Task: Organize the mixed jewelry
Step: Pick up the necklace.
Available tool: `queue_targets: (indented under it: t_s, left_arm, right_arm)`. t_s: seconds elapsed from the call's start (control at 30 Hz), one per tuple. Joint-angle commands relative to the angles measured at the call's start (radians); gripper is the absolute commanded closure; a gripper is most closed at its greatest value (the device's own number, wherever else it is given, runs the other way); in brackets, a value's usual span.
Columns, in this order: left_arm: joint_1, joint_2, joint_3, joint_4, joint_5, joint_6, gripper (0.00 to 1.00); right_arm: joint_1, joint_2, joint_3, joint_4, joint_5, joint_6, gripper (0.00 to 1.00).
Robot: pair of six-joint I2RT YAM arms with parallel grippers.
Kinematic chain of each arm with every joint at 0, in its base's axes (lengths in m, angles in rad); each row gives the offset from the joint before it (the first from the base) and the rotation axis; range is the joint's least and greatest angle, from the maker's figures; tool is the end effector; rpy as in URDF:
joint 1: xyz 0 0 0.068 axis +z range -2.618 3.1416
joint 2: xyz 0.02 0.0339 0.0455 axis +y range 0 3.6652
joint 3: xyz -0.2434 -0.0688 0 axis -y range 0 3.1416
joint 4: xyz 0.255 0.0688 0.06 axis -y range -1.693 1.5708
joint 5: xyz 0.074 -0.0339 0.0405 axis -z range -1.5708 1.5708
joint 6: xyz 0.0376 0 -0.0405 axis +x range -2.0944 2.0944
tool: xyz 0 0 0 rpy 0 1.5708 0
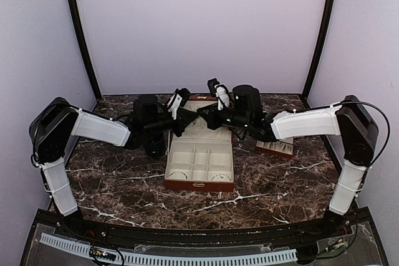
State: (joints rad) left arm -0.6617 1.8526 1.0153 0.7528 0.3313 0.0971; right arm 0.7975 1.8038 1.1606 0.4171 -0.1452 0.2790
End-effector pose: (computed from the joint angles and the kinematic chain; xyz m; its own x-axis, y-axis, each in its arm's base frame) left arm 0.3176 -0.2629 0.1888 0.0148 0.1046 -0.9944 0.8393 0.5393 0.0693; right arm 0.2927 0.3077 0.2205 -0.3727 0.0083 -0.9279 -0.7323 0.6116 0.2996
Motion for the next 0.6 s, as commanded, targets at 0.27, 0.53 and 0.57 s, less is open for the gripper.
queue_targets:
  t_s: [0.27,0.53,0.57]
  left_arm:
    - [-0.005,-0.102,0.023,-0.182,-0.168,-0.092,1.00]
    - [-0.004,-0.103,0.098,-0.295,-0.184,-0.135,1.00]
    - [-0.004,-0.099,0.110,-0.307,-0.184,-0.137,1.00]
  right_arm:
    - [0.026,0.084,0.048,0.073,0.160,0.061,1.00]
    - [0.025,0.082,0.087,0.023,0.234,0.066,1.00]
    - [0.025,0.082,0.097,0.014,0.243,0.065,1.00]
